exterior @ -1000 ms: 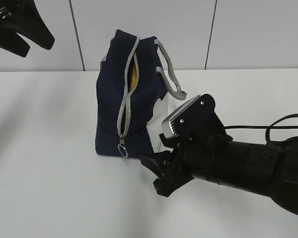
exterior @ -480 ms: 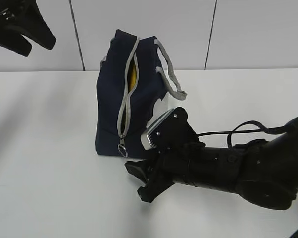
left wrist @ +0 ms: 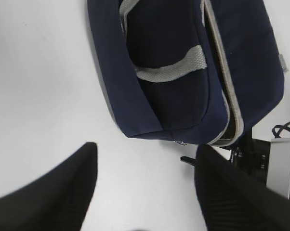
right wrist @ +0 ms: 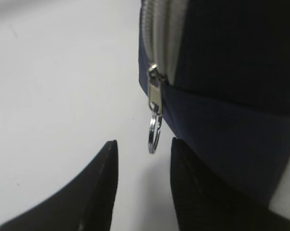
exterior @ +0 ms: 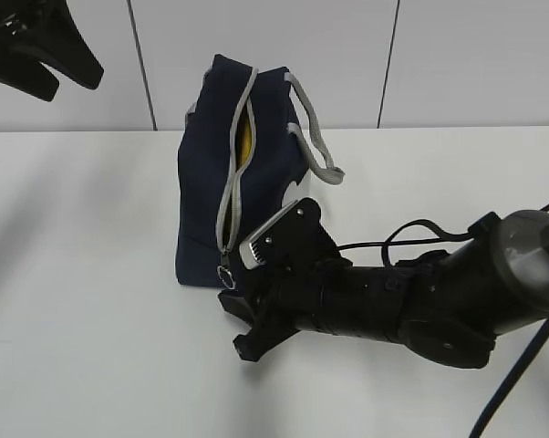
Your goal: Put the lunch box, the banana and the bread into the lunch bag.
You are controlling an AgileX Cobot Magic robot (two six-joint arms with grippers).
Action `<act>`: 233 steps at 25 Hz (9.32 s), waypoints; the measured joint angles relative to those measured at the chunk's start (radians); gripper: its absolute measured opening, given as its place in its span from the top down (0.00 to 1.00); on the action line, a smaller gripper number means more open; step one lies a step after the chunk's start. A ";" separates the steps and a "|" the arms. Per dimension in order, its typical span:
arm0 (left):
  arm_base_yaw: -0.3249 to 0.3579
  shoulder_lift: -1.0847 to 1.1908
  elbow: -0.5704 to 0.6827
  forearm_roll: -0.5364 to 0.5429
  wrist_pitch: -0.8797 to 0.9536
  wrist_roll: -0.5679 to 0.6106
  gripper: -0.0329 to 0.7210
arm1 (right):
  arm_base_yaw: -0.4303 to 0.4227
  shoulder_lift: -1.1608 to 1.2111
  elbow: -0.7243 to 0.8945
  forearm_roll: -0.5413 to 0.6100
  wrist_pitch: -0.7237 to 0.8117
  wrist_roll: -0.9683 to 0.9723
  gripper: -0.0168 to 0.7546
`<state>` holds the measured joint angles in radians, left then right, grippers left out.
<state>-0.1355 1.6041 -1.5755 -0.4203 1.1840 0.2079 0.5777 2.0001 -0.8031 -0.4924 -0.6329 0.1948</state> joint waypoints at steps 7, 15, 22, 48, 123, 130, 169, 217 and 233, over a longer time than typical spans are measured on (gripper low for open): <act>0.000 0.000 0.000 0.000 0.001 0.000 0.37 | 0.000 0.008 -0.009 -0.002 0.000 0.006 0.63; 0.000 0.000 0.000 0.000 0.001 0.000 0.37 | 0.000 0.008 -0.044 -0.005 0.031 0.008 0.64; 0.000 0.000 0.000 0.000 0.004 0.000 0.37 | 0.000 0.037 -0.062 -0.005 0.049 0.008 0.66; 0.000 0.000 0.000 0.000 0.005 0.000 0.37 | 0.000 0.001 -0.064 -0.019 0.053 0.010 1.00; 0.000 0.000 0.000 -0.008 -0.020 0.034 0.37 | -0.008 -0.300 -0.307 -0.864 0.384 0.839 1.00; 0.000 0.000 0.000 -0.008 -0.025 0.035 0.37 | -0.026 -0.337 -0.307 -1.118 0.384 1.100 1.00; 0.000 0.000 0.000 -0.071 -0.026 0.065 0.37 | -0.140 -0.313 -0.531 -1.384 0.192 1.461 1.00; -0.028 0.232 0.001 -0.328 -0.078 0.449 0.56 | -0.144 -0.229 -0.590 -1.374 0.295 1.464 1.00; -0.030 0.288 0.001 -0.394 -0.074 0.506 0.92 | -0.144 -0.229 -0.590 -1.374 0.293 1.464 1.00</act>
<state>-0.1657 1.8919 -1.5747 -0.8142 1.1096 0.7142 0.4335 1.7713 -1.3928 -1.8662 -0.3396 1.6592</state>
